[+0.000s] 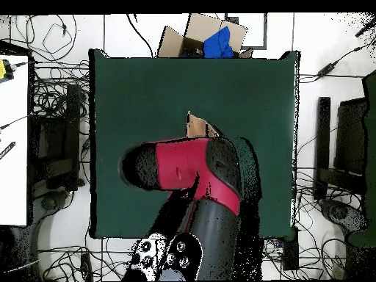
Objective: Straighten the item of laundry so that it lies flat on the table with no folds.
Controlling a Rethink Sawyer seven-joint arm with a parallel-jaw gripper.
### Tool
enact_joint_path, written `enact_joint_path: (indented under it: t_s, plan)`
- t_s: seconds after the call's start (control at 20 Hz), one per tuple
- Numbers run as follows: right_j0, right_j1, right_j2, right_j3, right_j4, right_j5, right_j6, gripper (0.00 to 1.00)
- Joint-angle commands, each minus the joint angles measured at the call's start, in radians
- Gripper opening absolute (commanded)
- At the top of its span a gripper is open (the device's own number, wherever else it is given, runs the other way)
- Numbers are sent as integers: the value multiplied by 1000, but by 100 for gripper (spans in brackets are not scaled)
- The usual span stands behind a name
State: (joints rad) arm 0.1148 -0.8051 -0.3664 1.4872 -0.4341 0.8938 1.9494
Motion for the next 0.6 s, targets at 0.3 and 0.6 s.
enact_joint_path:
  t_s: [0.3, 0.6]
  plan:
    - [-75, 57, 141, 161, 104, -96, 73, 0]
    - [5, 82, 69, 126, 83, -58, 191, 0]
